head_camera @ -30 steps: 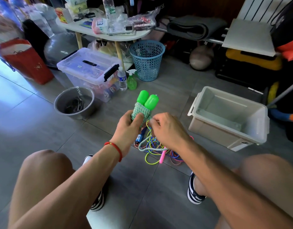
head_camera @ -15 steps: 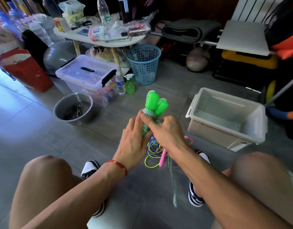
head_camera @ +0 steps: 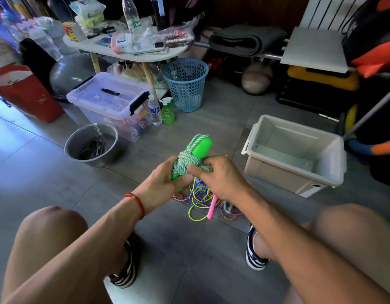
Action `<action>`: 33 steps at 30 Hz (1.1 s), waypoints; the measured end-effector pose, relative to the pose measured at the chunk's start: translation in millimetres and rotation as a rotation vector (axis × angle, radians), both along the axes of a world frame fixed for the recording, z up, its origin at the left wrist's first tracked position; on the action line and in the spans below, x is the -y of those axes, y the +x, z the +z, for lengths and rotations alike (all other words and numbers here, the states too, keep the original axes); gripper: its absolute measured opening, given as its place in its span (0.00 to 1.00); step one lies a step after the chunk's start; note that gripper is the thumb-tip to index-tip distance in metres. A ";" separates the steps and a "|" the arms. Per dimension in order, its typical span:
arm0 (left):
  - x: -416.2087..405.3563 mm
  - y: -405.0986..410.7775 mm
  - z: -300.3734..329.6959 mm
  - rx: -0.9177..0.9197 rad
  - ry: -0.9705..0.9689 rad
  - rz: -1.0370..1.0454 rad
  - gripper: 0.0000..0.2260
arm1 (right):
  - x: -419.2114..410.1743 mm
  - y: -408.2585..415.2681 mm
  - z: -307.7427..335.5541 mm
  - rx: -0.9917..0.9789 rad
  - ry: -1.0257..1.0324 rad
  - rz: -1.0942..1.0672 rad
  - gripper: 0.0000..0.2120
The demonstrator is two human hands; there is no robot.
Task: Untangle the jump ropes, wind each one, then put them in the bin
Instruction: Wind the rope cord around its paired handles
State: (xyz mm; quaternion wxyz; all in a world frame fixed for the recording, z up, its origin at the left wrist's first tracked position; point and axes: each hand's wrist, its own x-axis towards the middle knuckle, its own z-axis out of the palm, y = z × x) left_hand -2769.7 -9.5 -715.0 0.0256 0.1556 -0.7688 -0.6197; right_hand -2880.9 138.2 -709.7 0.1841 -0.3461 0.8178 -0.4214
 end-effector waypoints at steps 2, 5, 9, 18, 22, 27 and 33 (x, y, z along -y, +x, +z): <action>-0.2 -3.7 -5.2 0.059 -0.220 0.078 0.11 | 5.0 7.6 -3.8 -0.048 0.059 -0.118 0.20; -10.1 -8.1 -6.7 0.116 -0.436 0.228 0.13 | 9.9 18.9 -2.6 -0.028 0.114 -0.281 0.24; -24.3 -6.2 -3.7 0.151 -0.652 0.293 0.15 | 16.5 37.1 5.0 -0.072 0.116 -0.325 0.24; -41.3 5.0 -4.4 -0.035 -0.776 0.249 0.27 | 10.4 25.1 18.4 0.048 -0.058 -0.368 0.32; -28.5 8.6 6.5 -0.188 -0.301 0.176 0.19 | 0.2 7.7 13.4 0.117 -0.098 -0.237 0.27; -8.1 15.4 24.5 0.052 0.699 0.003 0.20 | -9.5 3.0 20.6 0.382 -0.203 0.104 0.13; -10.9 11.9 17.7 0.086 0.568 0.054 0.15 | -10.4 -6.0 7.4 0.025 -0.045 0.095 0.20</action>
